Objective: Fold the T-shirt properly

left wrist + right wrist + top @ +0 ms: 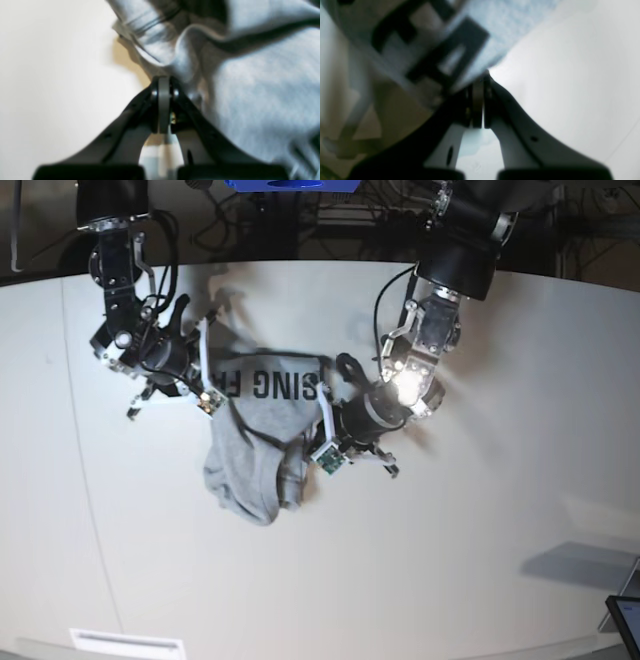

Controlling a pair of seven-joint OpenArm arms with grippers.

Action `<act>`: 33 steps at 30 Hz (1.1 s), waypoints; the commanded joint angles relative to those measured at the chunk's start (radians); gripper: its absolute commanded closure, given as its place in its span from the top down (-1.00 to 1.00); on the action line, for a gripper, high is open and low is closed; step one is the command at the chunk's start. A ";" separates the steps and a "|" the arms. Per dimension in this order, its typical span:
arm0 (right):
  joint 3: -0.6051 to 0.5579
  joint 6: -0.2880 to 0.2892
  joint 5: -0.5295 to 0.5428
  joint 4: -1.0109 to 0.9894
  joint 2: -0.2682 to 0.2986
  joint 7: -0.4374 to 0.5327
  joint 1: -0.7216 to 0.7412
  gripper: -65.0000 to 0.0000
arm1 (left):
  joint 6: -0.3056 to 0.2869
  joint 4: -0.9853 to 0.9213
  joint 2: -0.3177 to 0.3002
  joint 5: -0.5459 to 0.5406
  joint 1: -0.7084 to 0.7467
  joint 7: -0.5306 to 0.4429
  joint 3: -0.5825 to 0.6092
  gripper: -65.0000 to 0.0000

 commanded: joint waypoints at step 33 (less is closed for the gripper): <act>0.468 -0.262 0.322 0.083 -0.136 1.340 -0.633 -1.00 | 0.370 0.240 0.011 0.288 0.927 -1.331 -0.428 -1.00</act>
